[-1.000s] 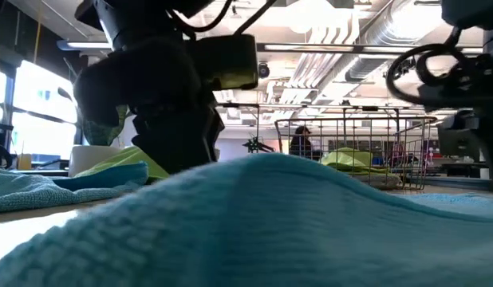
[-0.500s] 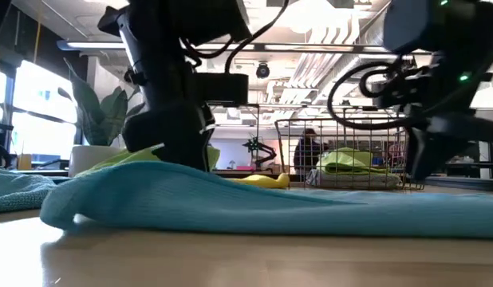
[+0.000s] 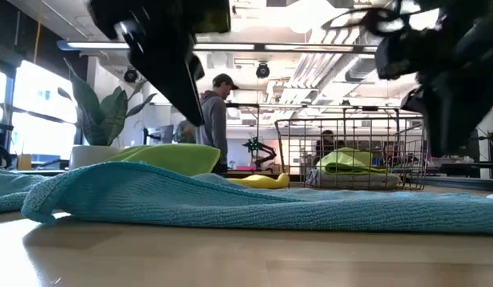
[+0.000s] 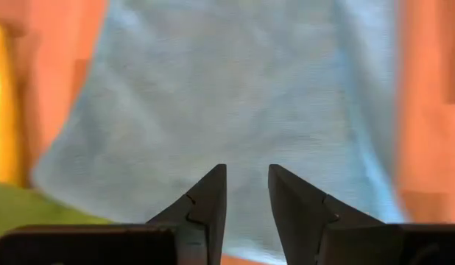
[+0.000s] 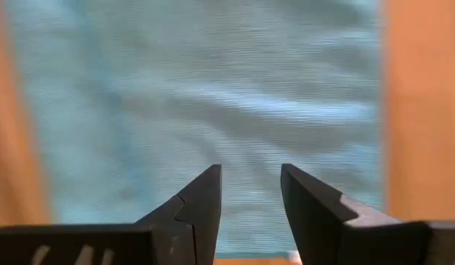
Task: Fold microfiber towels
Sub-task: Fold the right blue microfiber towel
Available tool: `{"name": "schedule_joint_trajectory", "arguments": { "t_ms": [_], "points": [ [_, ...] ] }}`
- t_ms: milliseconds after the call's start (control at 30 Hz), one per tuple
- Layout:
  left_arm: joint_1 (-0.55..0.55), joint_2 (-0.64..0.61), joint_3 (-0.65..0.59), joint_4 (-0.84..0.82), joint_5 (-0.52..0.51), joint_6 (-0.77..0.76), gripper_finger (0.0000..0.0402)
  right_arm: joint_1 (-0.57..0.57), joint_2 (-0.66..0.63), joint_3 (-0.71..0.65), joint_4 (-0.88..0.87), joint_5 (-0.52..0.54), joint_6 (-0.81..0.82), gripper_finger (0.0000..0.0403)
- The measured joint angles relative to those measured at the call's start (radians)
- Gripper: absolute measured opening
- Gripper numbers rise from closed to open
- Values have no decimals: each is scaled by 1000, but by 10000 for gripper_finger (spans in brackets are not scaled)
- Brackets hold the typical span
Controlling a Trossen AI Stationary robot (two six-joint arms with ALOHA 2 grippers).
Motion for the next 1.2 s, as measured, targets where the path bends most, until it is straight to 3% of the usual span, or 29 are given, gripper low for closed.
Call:
{"name": "schedule_joint_trajectory", "arguments": {
  "t_ms": [233,400,733,1200],
  "points": [
    [-115,35,-1,12,76,-41,94,112,24,-2,46,-100,94,140],
    [-162,65,0,49,68,-44,96,143,25,-2,60,-166,221,160],
    [-191,131,4,135,126,-44,131,184,37,-3,71,-170,515,170],
    [-189,157,3,102,107,-159,145,227,133,-2,176,-154,533,170]
  ]
}}
